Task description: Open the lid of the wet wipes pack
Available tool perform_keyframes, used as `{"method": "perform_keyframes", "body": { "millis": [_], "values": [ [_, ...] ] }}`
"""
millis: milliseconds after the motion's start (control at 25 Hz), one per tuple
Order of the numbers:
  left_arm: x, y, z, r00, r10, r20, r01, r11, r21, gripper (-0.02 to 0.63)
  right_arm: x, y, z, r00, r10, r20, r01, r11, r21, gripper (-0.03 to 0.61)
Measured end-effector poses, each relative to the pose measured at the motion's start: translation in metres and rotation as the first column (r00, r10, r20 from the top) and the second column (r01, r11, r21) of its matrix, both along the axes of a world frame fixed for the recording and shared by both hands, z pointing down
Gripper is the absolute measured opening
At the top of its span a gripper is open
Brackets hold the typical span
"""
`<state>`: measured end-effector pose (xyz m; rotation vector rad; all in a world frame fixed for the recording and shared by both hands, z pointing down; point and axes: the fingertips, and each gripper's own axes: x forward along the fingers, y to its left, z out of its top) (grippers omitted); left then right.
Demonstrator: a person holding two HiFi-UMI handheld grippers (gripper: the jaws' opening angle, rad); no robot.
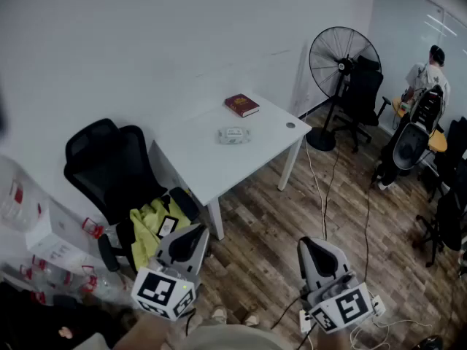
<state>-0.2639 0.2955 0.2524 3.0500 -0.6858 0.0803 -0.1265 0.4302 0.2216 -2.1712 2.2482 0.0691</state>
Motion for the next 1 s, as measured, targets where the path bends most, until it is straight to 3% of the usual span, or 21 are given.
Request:
{"method": "perform_keyframes", "body": {
  "millis": [1000],
  "values": [
    [0.050, 0.044, 0.006, 0.998, -0.045, 0.041, 0.044, 0.999, 0.030, 0.031, 0.043, 0.041, 0.012, 0.996, -0.081, -0.030, 0.081, 0.997, -0.001, 0.023]
  ]
}}
